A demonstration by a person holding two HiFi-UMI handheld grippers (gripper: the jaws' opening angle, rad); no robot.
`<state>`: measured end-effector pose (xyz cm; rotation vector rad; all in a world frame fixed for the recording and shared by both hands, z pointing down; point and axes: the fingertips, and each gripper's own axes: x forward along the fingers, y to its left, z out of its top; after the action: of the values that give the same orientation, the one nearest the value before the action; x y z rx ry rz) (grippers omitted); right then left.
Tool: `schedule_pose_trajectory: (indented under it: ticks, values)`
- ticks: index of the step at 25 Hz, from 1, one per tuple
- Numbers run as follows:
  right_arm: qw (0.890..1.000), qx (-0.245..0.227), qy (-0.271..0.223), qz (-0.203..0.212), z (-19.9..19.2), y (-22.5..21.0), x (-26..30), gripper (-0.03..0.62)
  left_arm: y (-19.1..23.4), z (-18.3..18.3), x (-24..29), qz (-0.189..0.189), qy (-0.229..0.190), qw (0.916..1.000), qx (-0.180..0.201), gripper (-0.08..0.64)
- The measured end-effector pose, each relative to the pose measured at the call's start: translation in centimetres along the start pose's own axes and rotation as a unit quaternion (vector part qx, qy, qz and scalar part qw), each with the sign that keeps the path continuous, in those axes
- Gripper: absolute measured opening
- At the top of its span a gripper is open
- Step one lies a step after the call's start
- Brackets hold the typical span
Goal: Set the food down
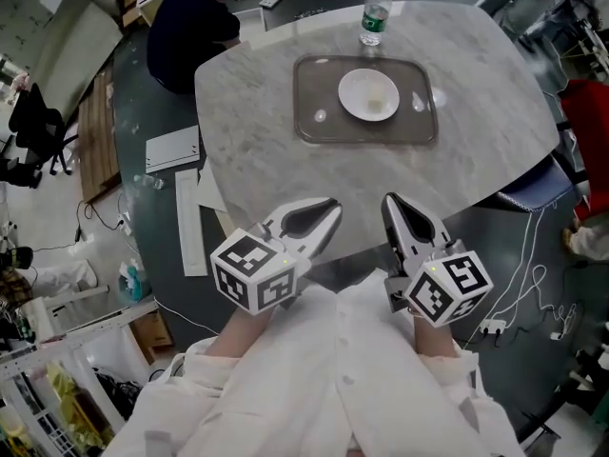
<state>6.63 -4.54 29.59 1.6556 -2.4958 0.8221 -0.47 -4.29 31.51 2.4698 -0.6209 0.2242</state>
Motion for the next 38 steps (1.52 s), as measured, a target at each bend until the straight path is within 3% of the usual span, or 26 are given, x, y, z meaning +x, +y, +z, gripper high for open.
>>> schedule_pose_trajectory:
  ticks: [6, 10, 18, 38]
  values:
    - [0.997, -0.038, 0.034, 0.057, -1.0, 2.7, 1.0, 0.003, -0.4, -0.6, 0.0, 0.008, -0.004, 0.9999, -0.013, 0.040]
    - [0.994, -0.063, 0.051, 0.073, -0.6, 2.3, 0.3, 0.003, -1.2, -0.4, 1.0, 0.013, -0.007, 0.9995, -0.030, 0.040]
    - [0.994, -0.060, 0.062, 0.061, -0.5, -0.4, -1.5, 0.003, -3.7, -0.7, 2.6, 0.000, 0.006, 0.9999, -0.011, 0.040]
    - [0.992, -0.079, 0.070, 0.074, -0.8, -0.1, -1.8, 0.003, -3.7, -0.9, 3.0, 0.001, 0.021, 0.9997, -0.015, 0.040]
